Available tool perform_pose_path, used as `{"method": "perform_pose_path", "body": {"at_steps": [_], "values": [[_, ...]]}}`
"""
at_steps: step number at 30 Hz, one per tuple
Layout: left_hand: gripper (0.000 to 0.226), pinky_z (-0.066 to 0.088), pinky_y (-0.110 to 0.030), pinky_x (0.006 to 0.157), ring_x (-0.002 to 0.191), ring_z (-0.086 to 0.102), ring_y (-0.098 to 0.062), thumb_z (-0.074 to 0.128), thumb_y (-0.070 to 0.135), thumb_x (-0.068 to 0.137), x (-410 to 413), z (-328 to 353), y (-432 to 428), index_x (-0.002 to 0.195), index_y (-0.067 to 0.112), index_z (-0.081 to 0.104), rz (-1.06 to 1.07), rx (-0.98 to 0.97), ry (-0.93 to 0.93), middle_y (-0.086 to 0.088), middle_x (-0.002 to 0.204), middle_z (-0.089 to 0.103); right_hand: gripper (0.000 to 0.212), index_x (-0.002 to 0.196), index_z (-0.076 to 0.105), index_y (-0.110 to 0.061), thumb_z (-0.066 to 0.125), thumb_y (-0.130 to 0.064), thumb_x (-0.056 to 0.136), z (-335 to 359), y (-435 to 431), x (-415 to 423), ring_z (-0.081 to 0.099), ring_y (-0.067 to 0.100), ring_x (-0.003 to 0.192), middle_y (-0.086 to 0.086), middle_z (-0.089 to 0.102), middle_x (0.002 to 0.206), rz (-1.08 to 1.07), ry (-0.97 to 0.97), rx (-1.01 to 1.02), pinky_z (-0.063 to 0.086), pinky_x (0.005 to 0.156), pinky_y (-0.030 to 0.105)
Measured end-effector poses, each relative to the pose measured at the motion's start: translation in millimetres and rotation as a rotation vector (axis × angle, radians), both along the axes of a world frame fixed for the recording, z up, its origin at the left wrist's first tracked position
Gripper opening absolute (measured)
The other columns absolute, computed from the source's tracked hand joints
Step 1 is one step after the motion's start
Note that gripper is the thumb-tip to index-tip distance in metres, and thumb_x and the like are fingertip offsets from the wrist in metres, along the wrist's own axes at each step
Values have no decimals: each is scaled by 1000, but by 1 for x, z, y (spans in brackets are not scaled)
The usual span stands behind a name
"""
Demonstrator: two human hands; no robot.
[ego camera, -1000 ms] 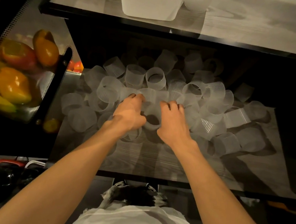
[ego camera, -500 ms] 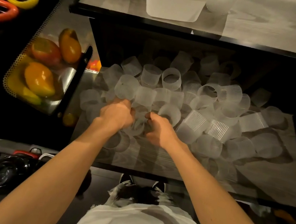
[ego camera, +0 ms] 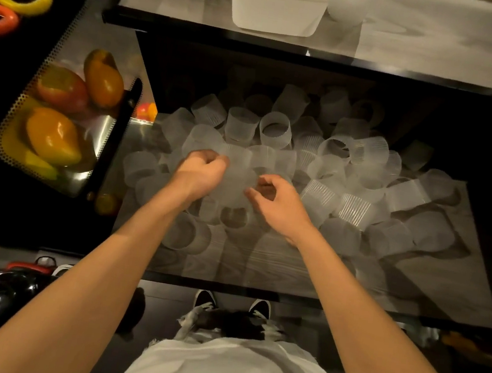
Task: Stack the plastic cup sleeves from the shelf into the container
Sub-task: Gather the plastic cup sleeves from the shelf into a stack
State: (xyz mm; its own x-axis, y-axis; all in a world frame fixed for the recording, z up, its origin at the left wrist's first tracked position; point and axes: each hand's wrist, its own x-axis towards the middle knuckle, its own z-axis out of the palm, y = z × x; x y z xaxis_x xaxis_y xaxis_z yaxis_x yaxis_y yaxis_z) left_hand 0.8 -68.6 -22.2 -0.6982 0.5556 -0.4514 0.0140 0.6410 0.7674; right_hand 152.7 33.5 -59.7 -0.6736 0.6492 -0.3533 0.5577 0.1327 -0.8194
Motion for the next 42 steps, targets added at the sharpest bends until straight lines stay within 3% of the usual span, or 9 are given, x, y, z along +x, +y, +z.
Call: {"method": "perform_pose_path", "body": {"at_steps": [6, 8, 12, 17, 23, 28, 31, 36, 42], "values": [[40, 61, -48, 85, 88, 73, -31, 61, 47, 64, -1, -26, 0, 91, 18, 68, -4, -58, -136, -10, 88, 75, 56, 94, 63, 0, 60, -56, 92, -7, -6, 9, 75, 33, 83, 18, 74, 90, -207, -22, -156, 59, 83, 58], [46, 61, -51, 85, 89, 73, -33, 67, 48, 60, 3, -26, -1, 90, 13, 67, -15, -81, -164, -14, 90, 75, 58, 96, 62, 4, 57, -53, 96, -12, -10, 10, 76, 33, 73, 22, 74, 87, -206, -56, -167, 62, 74, 53], [25, 55, -40, 89, 89, 67, -26, 71, 37, 86, 10, -27, -4, 93, 14, 67, -79, -119, -139, -9, 95, 71, 39, 88, 62, -7, 50, -39, 105, -26, -12, 11, 76, 29, 63, 19, 75, 89, -171, -123, -218, 55, 50, 29], [28, 50, -29, 83, 84, 63, -17, 74, 47, 86, 7, -43, -5, 91, 20, 69, -101, -151, -133, -3, 95, 71, 42, 90, 66, -9, 45, -42, 105, -38, -14, 6, 76, 33, 73, 16, 76, 83, -174, -196, -263, 64, 77, 51], [44, 52, -38, 101, 109, 64, -26, 72, 41, 89, 6, -44, -5, 123, 14, 63, -160, -220, -66, -6, 119, 66, 57, 96, 71, -14, 34, -57, 102, -37, -15, 8, 75, 28, 80, 7, 77, 82, -87, -393, -50, 59, 88, 45], [21, 53, -38, 98, 101, 65, -27, 64, 37, 93, 11, -41, -5, 86, 17, 66, -311, -329, 65, -6, 106, 70, 28, 114, 65, -13, 46, -31, 102, -33, -14, 9, 77, 28, 81, 8, 73, 102, -74, -348, -196, 62, 85, 47], [18, 55, -40, 95, 99, 67, -27, 64, 35, 93, 13, -44, -6, 84, 20, 63, -366, -358, 116, -8, 105, 72, 31, 125, 59, -10, 45, -15, 98, -37, -15, 4, 76, 35, 93, 17, 72, 115, -6, -371, -294, 60, 90, 53], [27, 54, -38, 99, 110, 65, -27, 61, 28, 93, 12, -47, -8, 116, 18, 70, -374, -364, 131, -4, 118, 69, 15, 99, 62, -18, 47, -18, 97, -40, -16, 3, 77, 29, 85, 13, 77, 100, -35, -373, -261, 61, 88, 50], [24, 55, -38, 97, 106, 66, -25, 65, 24, 89, 11, -54, -12, 112, 20, 72, -350, -348, 121, -3, 113, 71, 27, 89, 66, -15, 46, -32, 96, -39, -19, 4, 77, 25, 79, 7, 78, 79, -67, -374, -182, 61, 86, 46]]}}
